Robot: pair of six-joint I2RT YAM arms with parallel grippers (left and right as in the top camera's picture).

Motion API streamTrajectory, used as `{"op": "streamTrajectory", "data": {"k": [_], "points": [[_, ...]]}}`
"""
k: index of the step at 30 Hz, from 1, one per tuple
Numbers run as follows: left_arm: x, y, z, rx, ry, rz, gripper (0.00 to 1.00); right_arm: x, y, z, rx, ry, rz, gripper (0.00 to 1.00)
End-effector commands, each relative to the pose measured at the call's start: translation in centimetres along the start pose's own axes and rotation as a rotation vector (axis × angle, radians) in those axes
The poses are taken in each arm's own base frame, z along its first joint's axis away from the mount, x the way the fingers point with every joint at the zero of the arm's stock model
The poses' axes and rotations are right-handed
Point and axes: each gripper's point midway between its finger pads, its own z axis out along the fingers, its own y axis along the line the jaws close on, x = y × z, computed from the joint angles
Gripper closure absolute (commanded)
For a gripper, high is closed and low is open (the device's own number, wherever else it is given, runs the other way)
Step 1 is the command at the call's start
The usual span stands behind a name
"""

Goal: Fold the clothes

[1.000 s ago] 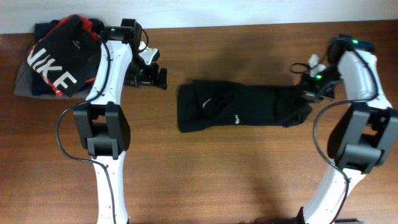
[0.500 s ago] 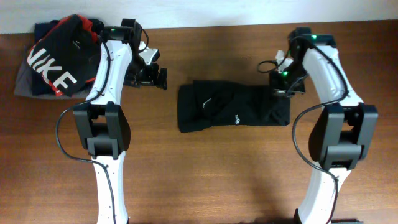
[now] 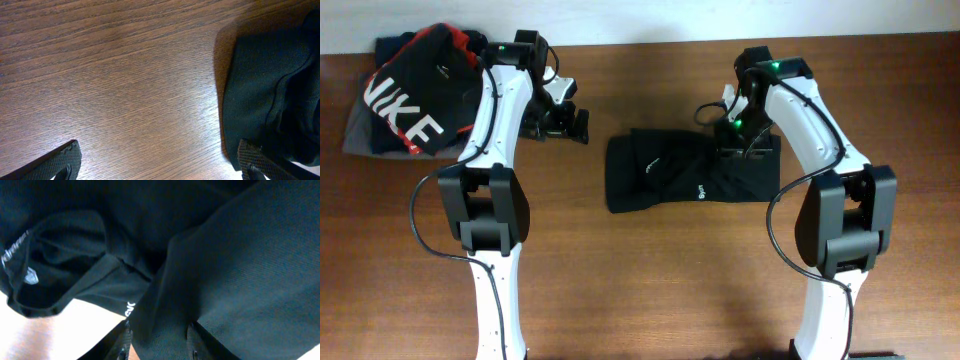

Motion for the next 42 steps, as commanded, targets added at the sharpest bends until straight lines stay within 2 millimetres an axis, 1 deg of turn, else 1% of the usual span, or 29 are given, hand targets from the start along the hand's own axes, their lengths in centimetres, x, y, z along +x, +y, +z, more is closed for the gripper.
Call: {"op": "streamTrajectory", "data": {"k": [1,3,5,8,11,13,14,15,16,17,19,20,22,23,25,27,30,32,33,34,35,36,39,42], "points": [[0.2,-0.2,0.7,0.016,0.017,0.011,0.01,-2.1,-0.6,-3.9,-0.010,-0.120,0.090,0.59],[0.2,-0.2,0.7,0.017,0.016,0.011,0.01,-2.6,-1.1,-4.6,-0.012,-0.144,0.102,0.58],[0.2,-0.2,0.7,0.017,0.016,0.011,0.01,-2.5,-1.1,-4.7,-0.032,-0.139,0.120,0.58],[0.2,-0.2,0.7,0.017,0.015,0.011,0.01,-1.1,-0.5,-4.5,-0.055,-0.079,0.126,0.58],[0.1,-0.2,0.7,0.016,0.014,0.011,0.01,-0.8,0.1,-4.3,-0.050,-0.065,0.112,0.57],[0.1,-0.2,0.7,0.016,0.013,0.011,0.01,-0.8,0.3,-4.2,-0.028,-0.068,0.099,0.53],[0.1,-0.2,0.7,0.016,0.013,0.011,0.01,-0.7,0.5,-4.1,-0.015,-0.066,0.092,0.50],[0.1,-0.2,0.7,0.016,0.013,0.011,0.01,-0.6,0.5,-4.0,0.003,-0.064,0.091,0.41],[0.1,-0.2,0.7,0.016,0.014,0.011,0.01,-0.5,0.2,-3.8,0.043,-0.063,0.110,0.30],[0.1,-0.3,0.7,0.017,0.015,0.013,0.01,-0.4,-0.2,-3.6,0.094,-0.065,0.132,0.27],[0.2,-0.4,0.7,0.017,0.016,0.015,0.01,-0.1,-1.0,-3.2,0.183,-0.067,0.171,0.23],[0.2,-0.4,0.7,0.017,0.016,0.015,0.01,0.1,-1.1,-2.9,0.205,-0.063,0.177,0.21],[0.2,-0.5,0.7,0.017,0.016,0.016,0.01,0.4,-0.5,-1.9,0.205,-0.050,0.160,0.20],[0.2,-0.4,0.7,0.017,0.016,0.015,0.01,0.6,-0.2,-1.0,0.206,-0.045,0.149,0.20],[0.2,-0.4,0.7,0.017,0.016,0.015,0.01,0.7,-0.2,0.0,0.220,-0.043,0.147,0.19],[0.2,-0.5,0.7,0.017,0.017,0.016,0.01,1.0,-1.3,0.5,0.284,-0.051,0.202,0.19],[0.2,-0.7,0.8,0.018,0.019,0.020,0.01,1.2,-2.6,1.5,0.342,-0.058,0.220,0.20],[0.2,-0.9,0.8,0.018,0.019,0.024,0.01,1.4,-3.1,2.0,0.364,-0.061,0.220,0.24],[0.2,-1.0,0.8,0.018,0.020,0.025,0.01,1.4,-3.5,2.3,0.380,-0.064,0.220,0.31],[0.2,-1.0,0.8,0.018,0.020,0.026,0.01,1.5,-3.9,2.5,0.399,-0.068,0.229,0.40],[0.2,-1.0,0.8,0.018,0.020,0.025,0.01,1.5,-4.4,2.6,0.424,-0.077,0.244,0.54],[0.2,-1.0,0.8,0.018,0.020,0.025,0.01,1.5,-5.3,2.2,0.481,-0.093,0.265,0.70],[0.2,-0.9,0.8,0.017,0.020,0.025,0.01,1.4,-6.5,1.0,0.570,-0.119,0.265,0.79],[0.1,-1.0,0.9,0.017,0.019,0.027,0.01,1.5,-7.5,-0.6,0.651,-0.126,0.258,0.91]]}}
